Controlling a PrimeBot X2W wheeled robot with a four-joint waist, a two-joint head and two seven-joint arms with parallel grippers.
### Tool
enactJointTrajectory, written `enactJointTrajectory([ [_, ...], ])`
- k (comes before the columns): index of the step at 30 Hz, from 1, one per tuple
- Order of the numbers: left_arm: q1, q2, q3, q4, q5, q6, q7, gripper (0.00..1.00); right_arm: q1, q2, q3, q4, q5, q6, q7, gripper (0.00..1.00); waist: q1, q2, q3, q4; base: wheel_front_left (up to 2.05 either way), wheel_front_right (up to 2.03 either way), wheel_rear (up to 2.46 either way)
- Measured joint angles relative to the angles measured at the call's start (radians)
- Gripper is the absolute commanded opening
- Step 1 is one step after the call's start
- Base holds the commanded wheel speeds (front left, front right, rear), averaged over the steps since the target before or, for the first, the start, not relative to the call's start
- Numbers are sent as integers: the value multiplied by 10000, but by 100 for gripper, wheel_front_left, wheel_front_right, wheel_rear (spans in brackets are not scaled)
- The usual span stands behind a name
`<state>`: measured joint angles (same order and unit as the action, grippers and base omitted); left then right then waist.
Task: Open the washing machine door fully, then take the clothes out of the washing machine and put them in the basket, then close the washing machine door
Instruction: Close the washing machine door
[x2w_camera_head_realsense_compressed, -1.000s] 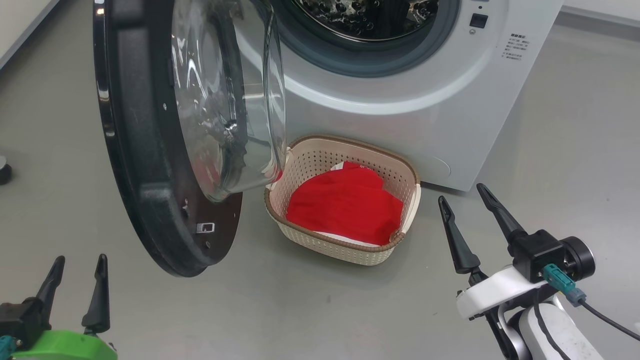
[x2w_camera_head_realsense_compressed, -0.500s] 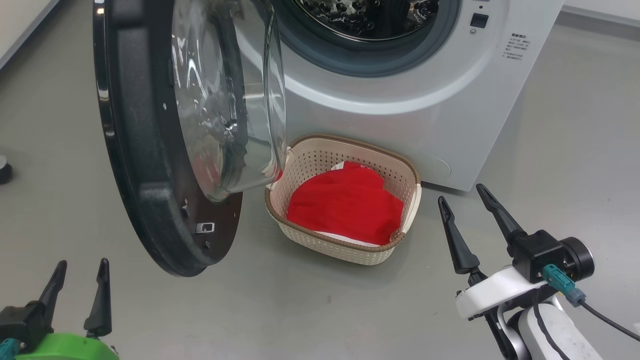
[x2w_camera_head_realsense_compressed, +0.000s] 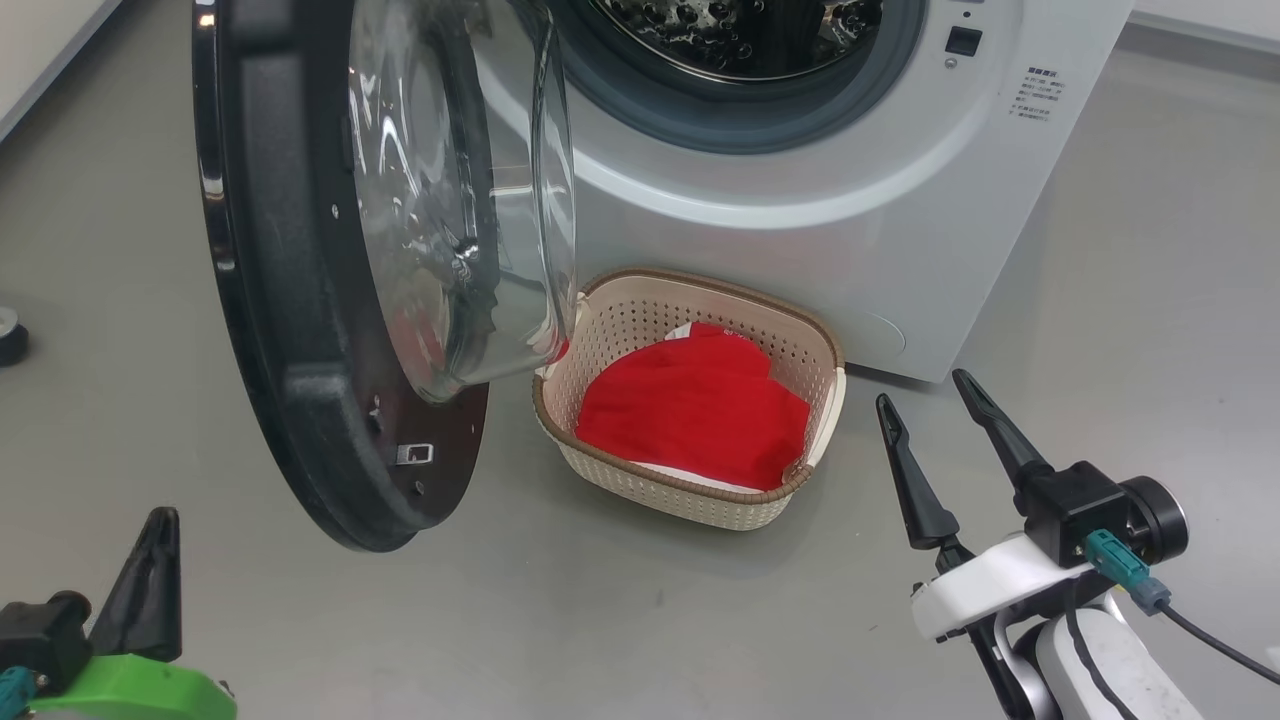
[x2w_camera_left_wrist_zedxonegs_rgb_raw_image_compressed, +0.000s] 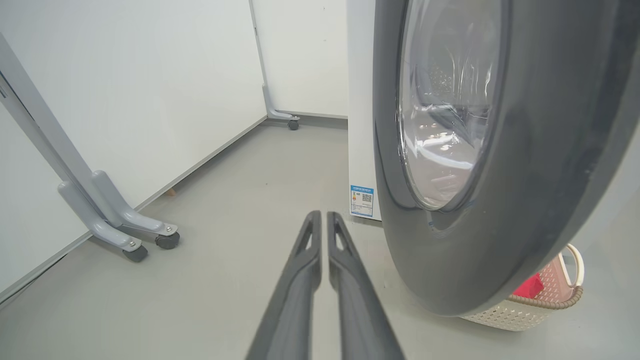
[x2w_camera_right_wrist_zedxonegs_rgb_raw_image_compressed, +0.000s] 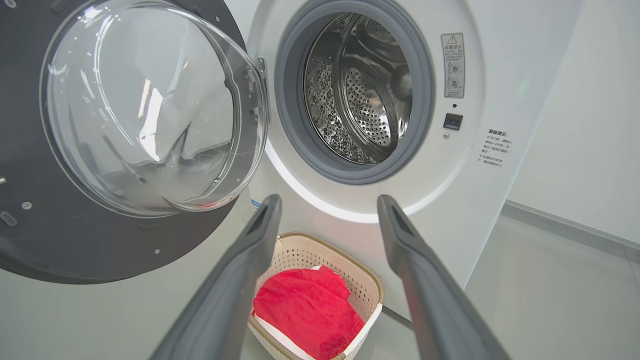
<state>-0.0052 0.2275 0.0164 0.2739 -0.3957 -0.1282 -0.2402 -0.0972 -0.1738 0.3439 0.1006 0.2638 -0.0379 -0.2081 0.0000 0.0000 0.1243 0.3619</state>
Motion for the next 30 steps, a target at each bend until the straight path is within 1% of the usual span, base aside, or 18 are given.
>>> enactJointTrajectory([
  [7,-19,19,-19,23,-205,0,-2,0,35,6,-2,25,0,-2,0,100,0,0,-1,6,0,0,0],
  [10,-143,-46,79,-23,-761,0,-4,0,35,8,-4,27,2,-2,0,100,0,0,-2,17,0,0,0],
  [17,-447,259,165,-282,-779,0,-75,0,37,4,-4,35,2,-2,-2,100,0,0,-19,43,0,0,0],
  [19,-530,307,165,-370,-932,0,-75,0,37,2,-4,36,2,-2,-2,100,0,0,-23,49,0,0,0],
  [21,-632,268,219,-483,-1505,0,-2,0,37,2,-2,38,2,-2,-4,100,0,0,-27,54,0,0,0],
  [22,-705,167,284,-527,-1969,0,161,0,38,4,-2,40,2,-2,-4,100,0,0,-28,56,0,0,0],
  [24,-861,-245,410,-589,-3189,0,523,0,38,6,2,42,2,-2,-6,100,0,0,-29,57,0,0,0],
  [28,-1149,-1183,604,-859,-5977,0,1465,0,38,29,38,58,2,-2,-13,100,0,0,-27,47,0,0,0],
  [30,-1344,-1369,842,-993,-6991,0,1904,0,39,35,59,69,2,-2,-13,100,0,0,-22,38,0,0,0],
])
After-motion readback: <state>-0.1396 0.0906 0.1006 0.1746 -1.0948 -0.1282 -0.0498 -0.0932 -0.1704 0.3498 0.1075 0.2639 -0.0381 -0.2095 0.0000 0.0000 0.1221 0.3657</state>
